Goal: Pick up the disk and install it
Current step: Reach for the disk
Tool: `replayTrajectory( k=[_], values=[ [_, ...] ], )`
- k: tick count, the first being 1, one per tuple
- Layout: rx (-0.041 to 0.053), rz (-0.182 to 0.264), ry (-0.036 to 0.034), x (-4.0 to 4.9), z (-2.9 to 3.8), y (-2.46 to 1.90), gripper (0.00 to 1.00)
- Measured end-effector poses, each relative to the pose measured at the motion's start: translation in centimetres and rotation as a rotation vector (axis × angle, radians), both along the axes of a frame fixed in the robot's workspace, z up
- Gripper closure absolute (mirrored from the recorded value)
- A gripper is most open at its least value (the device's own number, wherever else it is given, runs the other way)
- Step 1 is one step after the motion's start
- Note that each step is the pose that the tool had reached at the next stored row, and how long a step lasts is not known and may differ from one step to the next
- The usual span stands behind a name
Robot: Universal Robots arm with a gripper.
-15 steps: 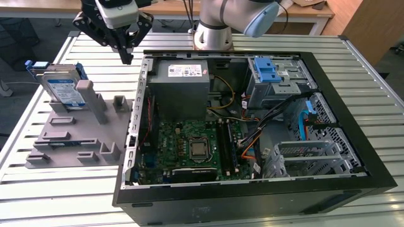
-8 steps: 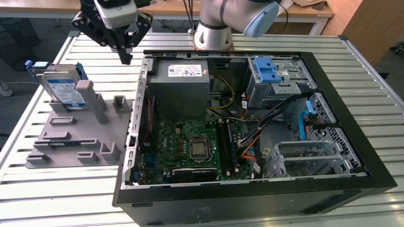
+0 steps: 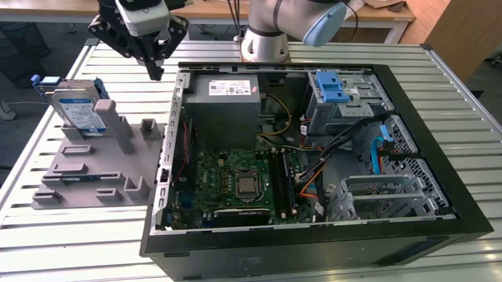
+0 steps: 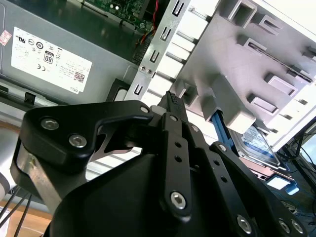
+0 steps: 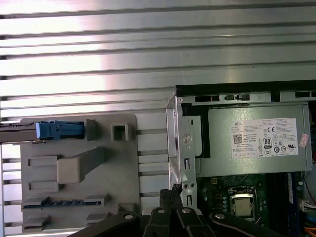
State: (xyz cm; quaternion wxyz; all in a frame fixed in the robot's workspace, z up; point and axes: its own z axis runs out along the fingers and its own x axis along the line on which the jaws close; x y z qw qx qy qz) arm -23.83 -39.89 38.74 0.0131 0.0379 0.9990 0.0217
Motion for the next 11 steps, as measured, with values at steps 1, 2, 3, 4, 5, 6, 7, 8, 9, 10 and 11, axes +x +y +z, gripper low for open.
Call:
replayTrajectory(
  k=[1,2,3,4,5,6,7,8,9,10,11],
  values=[
    [-0.0001,0.000,0.0001,-0.02,0.00,0.00,0.89],
    [0.0000,0.000,0.0000,-0.04,-0.01,0.00,0.89],
    [0.0000,0.000,0.0001,-0.06,-0.01,0.00,0.89],
    [0.0000,0.000,0.0001,-0.09,-0.02,0.00,0.89],
    [0.0000,0.000,0.0000,-0.12,-0.02,0.00,0.89],
    [0.0000,0.000,0.0000,-0.15,-0.02,0.00,0.89],
    [0.0000,0.000,0.0000,-0.17,-0.03,0.00,0.89],
    [0.0000,0.000,0.0000,-0.20,-0.03,0.00,0.89],
    [0.0000,0.000,0.0000,-0.21,-0.03,0.00,0.89],
    [-0.0001,0.000,0.0001,-0.23,-0.03,0.00,0.89],
    [0.0000,0.000,0.0001,-0.24,-0.03,0.00,0.89]
  ],
)
